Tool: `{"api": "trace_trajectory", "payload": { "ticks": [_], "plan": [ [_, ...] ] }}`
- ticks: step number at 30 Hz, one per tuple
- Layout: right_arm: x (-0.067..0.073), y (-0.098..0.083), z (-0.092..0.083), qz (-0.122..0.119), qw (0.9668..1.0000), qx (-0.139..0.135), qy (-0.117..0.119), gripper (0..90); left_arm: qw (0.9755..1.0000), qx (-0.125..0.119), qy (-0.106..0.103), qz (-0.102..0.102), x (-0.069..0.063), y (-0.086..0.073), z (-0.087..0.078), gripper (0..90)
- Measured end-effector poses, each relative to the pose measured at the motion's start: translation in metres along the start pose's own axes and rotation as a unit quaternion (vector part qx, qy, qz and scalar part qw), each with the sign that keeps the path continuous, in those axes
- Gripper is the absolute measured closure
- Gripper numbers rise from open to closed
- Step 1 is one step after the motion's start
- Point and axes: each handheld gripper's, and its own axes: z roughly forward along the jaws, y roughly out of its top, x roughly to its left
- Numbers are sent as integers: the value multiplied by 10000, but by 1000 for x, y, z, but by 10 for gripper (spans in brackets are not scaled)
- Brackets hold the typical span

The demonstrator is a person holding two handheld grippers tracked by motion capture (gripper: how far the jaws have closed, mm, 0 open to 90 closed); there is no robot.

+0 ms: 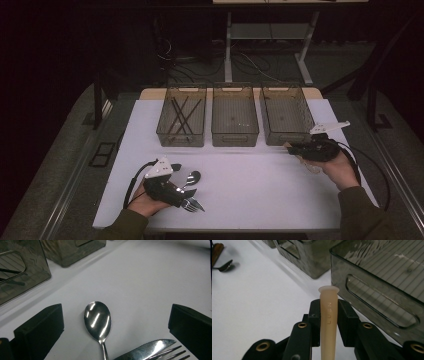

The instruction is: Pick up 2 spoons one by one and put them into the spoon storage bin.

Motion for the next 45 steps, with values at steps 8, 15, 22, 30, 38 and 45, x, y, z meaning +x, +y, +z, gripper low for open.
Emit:
{"api": "trace_trajectory", "payload": {
  "ticks": [8,15,22,30,38,45],
  "plan": [
    [9,11,1,-69,9999,-86,56,744,10000,6,2,-13,0,0,0,0],
    [16,24,3,-71,9997,-212,125,743,10000,21,-5,-12,1,0,0,0],
    [23,42,8,-95,9993,-305,198,742,10000,0,-8,-19,1,-1,0,0],
    [31,63,21,-199,9992,-255,230,742,10000,-12,-8,-13,1,-1,-1,0],
    [34,91,30,-312,9991,-225,172,741,9999,-77,0,-66,1,-1,0,0],
    [38,117,47,-397,9990,-155,138,741,9999,-88,3,-62,1,0,-1,0]
  ]
}}
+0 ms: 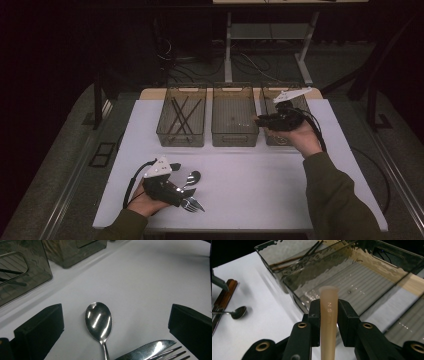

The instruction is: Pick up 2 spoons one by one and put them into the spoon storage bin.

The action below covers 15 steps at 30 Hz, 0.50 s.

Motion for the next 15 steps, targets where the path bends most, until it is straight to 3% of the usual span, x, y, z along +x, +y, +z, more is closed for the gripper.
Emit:
{"api": "trace_trajectory", "payload": {
  "ticks": [9,15],
  "plan": [
    [-1,23,28,-53,9999,132,-39,741,10000,-32,-19,-41,0,0,0,0],
    [-6,36,48,-55,9997,215,-56,740,10000,-12,-58,42,0,1,0,0]
  ]
}}
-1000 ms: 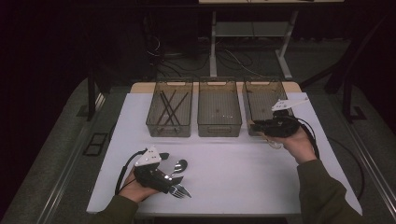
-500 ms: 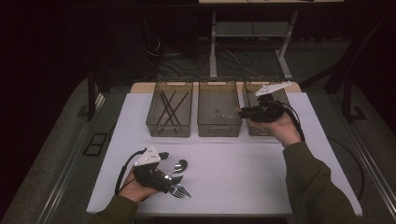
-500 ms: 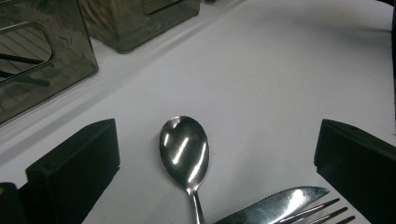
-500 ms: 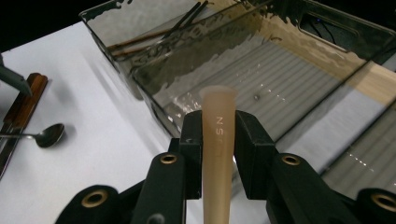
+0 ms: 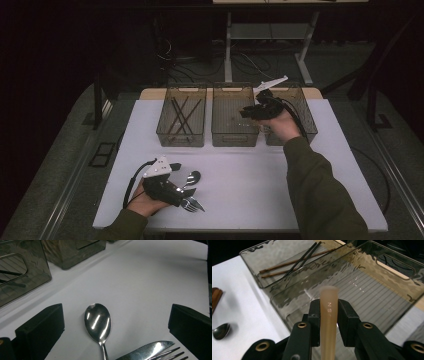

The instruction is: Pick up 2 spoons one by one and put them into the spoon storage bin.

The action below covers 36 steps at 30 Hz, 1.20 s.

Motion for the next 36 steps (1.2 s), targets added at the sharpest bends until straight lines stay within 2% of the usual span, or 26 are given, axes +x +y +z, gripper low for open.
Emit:
{"api": "trace_trajectory", "payload": {
  "ticks": [9,17,25,32,33,36],
  "plan": [
    [-1,15,31,6,9997,242,-49,739,10000,-30,-31,6,0,0,-1,0],
    [-2,18,54,9,9991,422,-68,739,10000,-21,-50,16,0,1,-1,0],
    [-9,12,66,124,9977,655,-129,738,10000,-34,-67,-8,0,1,-1,0],
    [-8,9,72,98,9967,785,-206,731,10000,-39,-75,-5,0,1,-1,0],
    [-8,9,72,62,9967,768,-272,720,10000,-44,-76,-7,0,1,-1,0],
    [-10,9,70,238,9977,618,-152,502,10000,-48,-74,-12,0,1,-1,0]
  ]
}}
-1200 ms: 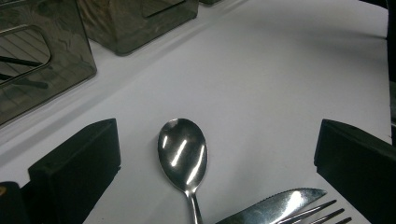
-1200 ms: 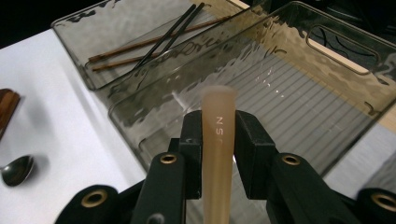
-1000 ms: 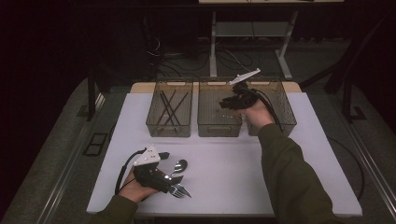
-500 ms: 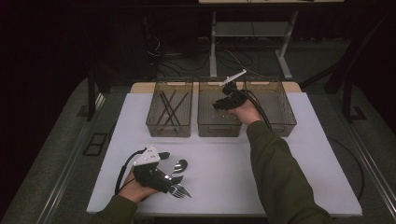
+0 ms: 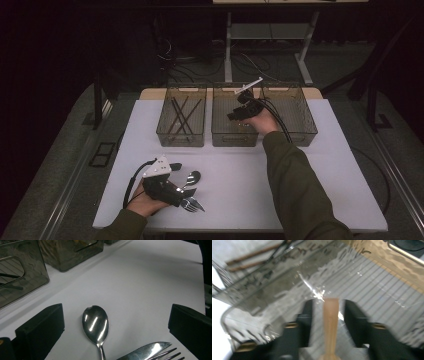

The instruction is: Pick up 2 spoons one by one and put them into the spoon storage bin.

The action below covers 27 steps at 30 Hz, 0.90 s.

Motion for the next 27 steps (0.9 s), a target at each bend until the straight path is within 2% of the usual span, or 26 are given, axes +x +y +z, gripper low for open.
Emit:
{"api": "trace_trajectory", "payload": {
  "ticks": [3,11,15,27],
  "plan": [
    [2,0,-4,-18,10000,-55,-59,426,10000,4,0,1,0,0,0,0],
    [8,-3,-22,13,9992,-396,81,302,10000,7,19,17,1,0,0,0],
    [11,-11,-37,2,9980,-614,160,286,10000,34,27,-16,1,0,0,0],
    [28,-40,-74,-196,9949,-986,-52,217,9999,76,73,-91,2,-2,0,3]
  ]
}}
